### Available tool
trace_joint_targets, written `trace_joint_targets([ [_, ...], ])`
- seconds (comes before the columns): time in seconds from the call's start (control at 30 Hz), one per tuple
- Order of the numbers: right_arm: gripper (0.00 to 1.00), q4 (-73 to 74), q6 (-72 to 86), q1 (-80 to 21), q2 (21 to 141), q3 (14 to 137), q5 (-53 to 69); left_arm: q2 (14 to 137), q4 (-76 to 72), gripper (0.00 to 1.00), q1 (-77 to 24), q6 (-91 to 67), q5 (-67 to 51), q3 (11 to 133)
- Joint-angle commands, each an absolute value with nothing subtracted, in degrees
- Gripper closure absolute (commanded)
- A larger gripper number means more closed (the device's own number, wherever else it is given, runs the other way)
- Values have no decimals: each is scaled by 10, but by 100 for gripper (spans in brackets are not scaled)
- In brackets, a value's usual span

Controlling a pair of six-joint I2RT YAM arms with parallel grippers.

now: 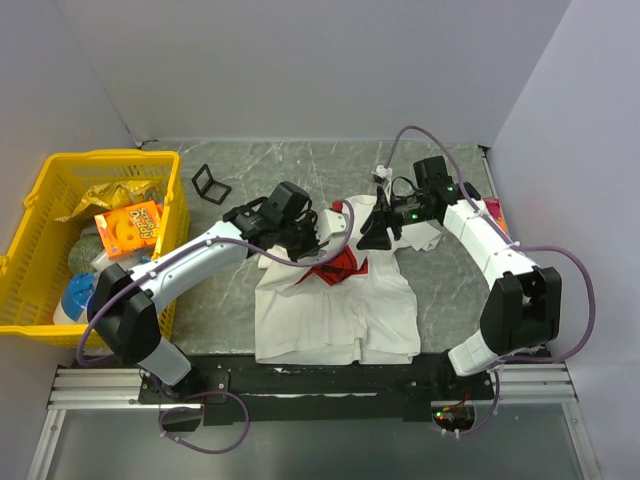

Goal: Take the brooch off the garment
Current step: Open the brooch on the clothes.

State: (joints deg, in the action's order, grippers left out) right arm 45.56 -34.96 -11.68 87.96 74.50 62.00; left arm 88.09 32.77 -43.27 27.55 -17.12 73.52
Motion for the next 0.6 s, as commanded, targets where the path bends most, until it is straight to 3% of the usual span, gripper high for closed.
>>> trace_joint_targets([
  [0.0,30,365,-330,-127,848,716,631,889,353,99,-416,259,-250,784],
  [0.23,32,304,-323,-170,840,700,617,908,370,99,-373,242,-353,802],
  [0.57,45,253,-301,-197,860,690,628,930,403,99,-356,237,-453,828],
])
